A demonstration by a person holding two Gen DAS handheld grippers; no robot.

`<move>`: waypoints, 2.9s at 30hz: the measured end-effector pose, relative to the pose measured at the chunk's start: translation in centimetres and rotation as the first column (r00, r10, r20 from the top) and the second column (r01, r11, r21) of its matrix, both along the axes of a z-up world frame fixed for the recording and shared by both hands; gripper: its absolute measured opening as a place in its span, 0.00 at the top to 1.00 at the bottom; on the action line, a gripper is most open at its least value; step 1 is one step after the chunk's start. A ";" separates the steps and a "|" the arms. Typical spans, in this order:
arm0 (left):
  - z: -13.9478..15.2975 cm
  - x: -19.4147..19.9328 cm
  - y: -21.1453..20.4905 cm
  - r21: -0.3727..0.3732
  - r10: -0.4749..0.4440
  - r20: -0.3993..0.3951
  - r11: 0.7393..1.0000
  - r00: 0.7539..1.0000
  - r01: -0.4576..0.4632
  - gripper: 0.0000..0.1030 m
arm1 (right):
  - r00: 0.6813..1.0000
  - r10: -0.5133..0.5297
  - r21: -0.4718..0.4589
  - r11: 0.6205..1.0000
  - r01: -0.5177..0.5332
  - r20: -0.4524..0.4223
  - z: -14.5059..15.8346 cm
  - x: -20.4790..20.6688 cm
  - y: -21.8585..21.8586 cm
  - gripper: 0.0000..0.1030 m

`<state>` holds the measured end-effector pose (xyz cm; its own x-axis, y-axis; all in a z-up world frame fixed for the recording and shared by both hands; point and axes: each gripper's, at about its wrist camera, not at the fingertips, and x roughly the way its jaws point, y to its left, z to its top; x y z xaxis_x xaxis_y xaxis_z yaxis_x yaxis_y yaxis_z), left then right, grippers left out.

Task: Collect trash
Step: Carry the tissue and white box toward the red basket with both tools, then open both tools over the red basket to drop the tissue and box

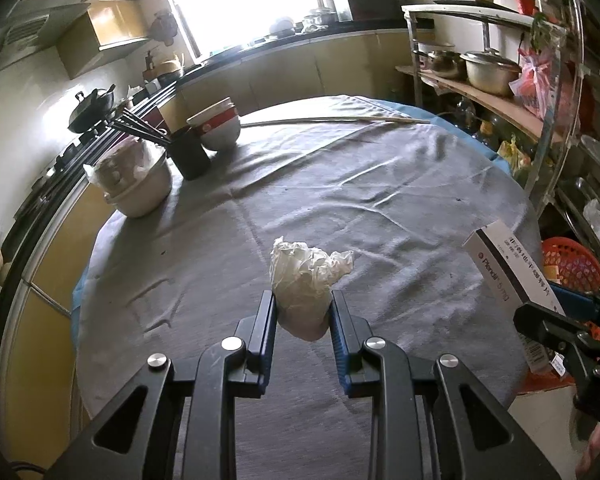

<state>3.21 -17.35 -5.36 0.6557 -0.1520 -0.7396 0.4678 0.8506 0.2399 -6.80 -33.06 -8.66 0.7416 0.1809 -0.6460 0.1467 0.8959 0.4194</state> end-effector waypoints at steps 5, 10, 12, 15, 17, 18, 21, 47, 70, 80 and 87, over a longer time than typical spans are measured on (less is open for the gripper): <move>-0.1 -0.4 -0.9 0.006 -0.021 -0.002 1.000 1.000 0.021 0.74 | 1.000 -0.016 0.005 1.000 0.016 0.003 0.2 -0.6 -0.7 0.53; -0.1 -1.2 -2.4 0.020 -0.061 0.000 0.998 0.998 0.061 0.73 | 0.999 -0.043 0.013 0.999 0.042 0.006 0.2 -1.4 -1.6 0.53; -0.1 -1.6 -3.0 0.024 -0.078 0.001 0.997 0.997 0.078 0.73 | 0.999 -0.054 0.013 0.998 0.054 0.005 0.1 -1.8 -2.0 0.53; 0.0 -2.2 -4.2 0.031 -0.107 0.004 0.994 0.994 0.106 0.73 | 0.997 -0.076 0.019 0.997 0.076 0.004 0.0 -2.6 -2.9 0.53; 0.0 -2.7 -5.0 0.036 -0.124 0.006 0.992 0.992 0.124 0.73 | 0.996 -0.093 0.023 0.995 0.093 0.003 -0.1 -3.2 -3.5 0.53; 0.0 -3.0 -5.5 0.039 -0.136 0.008 0.990 0.991 0.135 0.73 | 0.995 -0.103 0.025 0.994 0.103 0.001 -0.1 -3.5 -3.9 0.53; 0.1 -3.6 -6.5 0.044 -0.161 0.011 0.986 0.987 0.160 0.73 | 0.991 -0.132 0.034 0.991 0.132 -0.001 -0.2 -4.5 -4.8 0.53; -0.7 -9.3 -14.4 0.095 -0.368 0.001 0.926 0.930 0.366 0.73 | 0.942 -0.332 0.083 0.939 0.335 -0.048 -1.7 -12.3 -11.1 0.53; -2.3 -12.4 -19.1 0.122 -0.481 -0.032 0.868 0.876 0.481 0.73 | 0.893 -0.444 0.099 0.888 0.450 -0.079 -3.2 -16.7 -14.3 0.53; -5.4 -12.6 -24.4 0.006 -0.582 -0.223 0.801 0.782 0.598 0.71 | 0.822 -0.540 0.122 0.817 0.564 -0.182 -7.2 -17.9 -17.5 0.53; -7.3 -13.4 -26.7 -0.021 -0.610 -0.278 0.776 0.742 0.630 0.71 | 0.791 -0.563 0.189 0.772 0.607 -0.240 -10.3 -18.8 -19.0 0.53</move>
<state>-10.23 -44.09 -12.69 0.2215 -0.3998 -0.8894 0.9380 0.3368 0.0823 -25.62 -52.02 -18.93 0.6455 -0.0875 -0.7588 0.6927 0.4856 0.5333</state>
